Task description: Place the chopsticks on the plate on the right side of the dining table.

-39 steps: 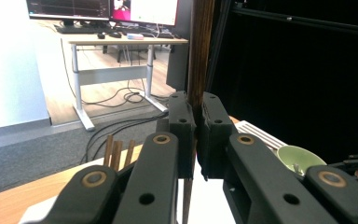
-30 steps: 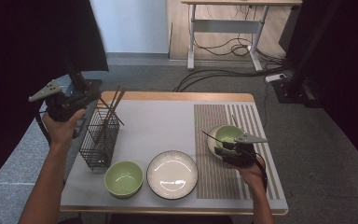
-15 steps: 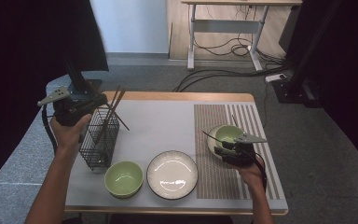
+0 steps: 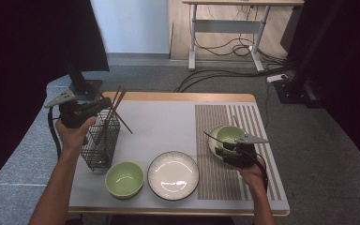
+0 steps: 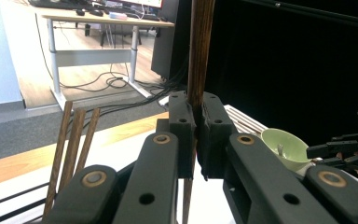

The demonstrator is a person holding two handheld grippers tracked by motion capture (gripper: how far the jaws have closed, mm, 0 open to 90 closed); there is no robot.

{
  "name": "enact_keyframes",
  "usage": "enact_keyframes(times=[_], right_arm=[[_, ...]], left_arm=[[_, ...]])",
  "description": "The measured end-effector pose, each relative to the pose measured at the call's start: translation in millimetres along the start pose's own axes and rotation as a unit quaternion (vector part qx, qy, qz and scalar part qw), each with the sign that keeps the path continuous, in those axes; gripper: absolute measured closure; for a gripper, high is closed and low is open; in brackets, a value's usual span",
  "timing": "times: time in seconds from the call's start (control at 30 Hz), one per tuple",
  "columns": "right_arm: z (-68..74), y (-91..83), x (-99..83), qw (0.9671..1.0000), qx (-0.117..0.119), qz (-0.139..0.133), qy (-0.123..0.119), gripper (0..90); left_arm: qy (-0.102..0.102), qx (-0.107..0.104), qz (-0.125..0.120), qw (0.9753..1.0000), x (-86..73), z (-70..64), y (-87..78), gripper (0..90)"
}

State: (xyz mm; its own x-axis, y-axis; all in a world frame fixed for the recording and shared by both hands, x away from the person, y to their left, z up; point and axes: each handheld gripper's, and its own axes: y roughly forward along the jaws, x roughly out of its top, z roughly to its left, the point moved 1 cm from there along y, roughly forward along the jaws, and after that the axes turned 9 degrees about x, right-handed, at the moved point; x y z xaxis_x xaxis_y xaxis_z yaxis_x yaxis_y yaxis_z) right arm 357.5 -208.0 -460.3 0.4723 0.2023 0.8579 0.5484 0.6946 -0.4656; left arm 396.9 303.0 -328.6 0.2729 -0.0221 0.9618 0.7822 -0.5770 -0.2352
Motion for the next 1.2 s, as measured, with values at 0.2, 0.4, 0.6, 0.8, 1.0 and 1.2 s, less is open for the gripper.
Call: enact_keyframes(times=[0.2,0.4,0.6,0.8,1.0,1.2], right_arm=[[1.7,1.9,1.3,1.0000,0.003,-0.001,-0.002,52.6],[3.6,4.2,1.8,1.0000,0.006,0.002,-0.005,52.6],[6.1,6.5,2.4,0.9999,0.011,0.001,-0.008,52.7],[8.4,7.3,2.7,0.9998,0.016,0.002,-0.014,52.7],[11.5,8.7,4.3,0.9996,0.021,-0.003,-0.018,52.7],[14.8,12.3,6.9,0.9993,0.027,-0.009,-0.025,53.1]], left_arm=[[-0.002,-0.006,0.004,1.0000,-4.2,-3.2,5.8,85.0],[-0.001,-0.013,0.012,0.9998,-8.0,-8.4,13.9,85.0],[0.000,-0.021,0.021,0.9996,-13.6,-14.1,23.1,85.0],[-0.001,-0.028,0.026,0.9993,-17.3,-19.2,28.1,85.0],[-0.002,-0.036,0.030,0.9989,-21.6,-24.4,32.6,85.0],[-0.001,-0.048,0.036,0.9982,-25.8,-30.6,39.2,85.0]])
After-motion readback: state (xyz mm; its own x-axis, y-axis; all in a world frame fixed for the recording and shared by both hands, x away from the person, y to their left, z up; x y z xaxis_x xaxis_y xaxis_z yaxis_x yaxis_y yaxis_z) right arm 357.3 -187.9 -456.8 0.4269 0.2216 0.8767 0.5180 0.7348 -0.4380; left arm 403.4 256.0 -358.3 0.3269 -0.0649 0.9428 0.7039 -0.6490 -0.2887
